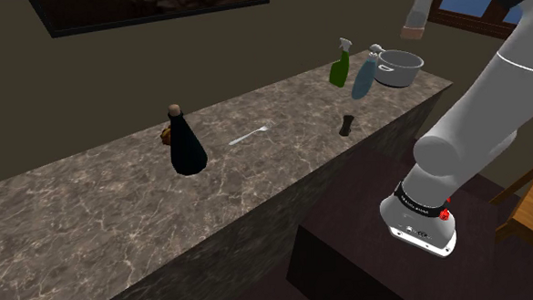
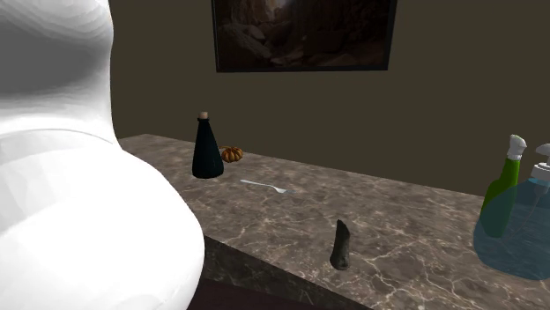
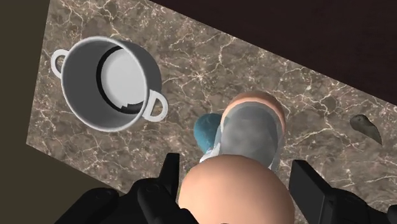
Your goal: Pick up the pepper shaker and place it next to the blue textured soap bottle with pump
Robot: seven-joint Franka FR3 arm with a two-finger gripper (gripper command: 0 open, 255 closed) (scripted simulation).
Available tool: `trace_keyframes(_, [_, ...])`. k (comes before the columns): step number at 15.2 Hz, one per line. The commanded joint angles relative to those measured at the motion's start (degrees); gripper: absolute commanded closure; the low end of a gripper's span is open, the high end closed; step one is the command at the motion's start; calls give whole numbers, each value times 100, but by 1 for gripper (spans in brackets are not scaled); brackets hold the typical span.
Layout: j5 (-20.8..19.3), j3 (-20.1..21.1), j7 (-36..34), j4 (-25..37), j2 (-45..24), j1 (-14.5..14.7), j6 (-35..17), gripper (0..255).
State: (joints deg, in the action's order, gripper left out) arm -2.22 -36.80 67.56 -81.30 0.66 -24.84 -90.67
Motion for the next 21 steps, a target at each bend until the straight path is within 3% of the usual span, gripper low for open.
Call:
trace_keyframes(1, [377, -240, 425, 503, -483, -230, 106, 255])
trace_keyframes(5, [1222, -522, 1190, 1591, -1490, -994, 426, 255])
trace_keyframes(7, [1697, -552, 1507, 2331, -2070, -1550, 699, 255])
trace_keyframes(9, [2232, -481, 1736, 3386, -2771, -2300, 1119, 255])
trace_keyframes(14, [1862, -535, 1732, 2202, -2297, -1793, 392, 255])
trace_keyframes(21, [1576, -578, 1692, 1082, -1910, -1388, -383, 255])
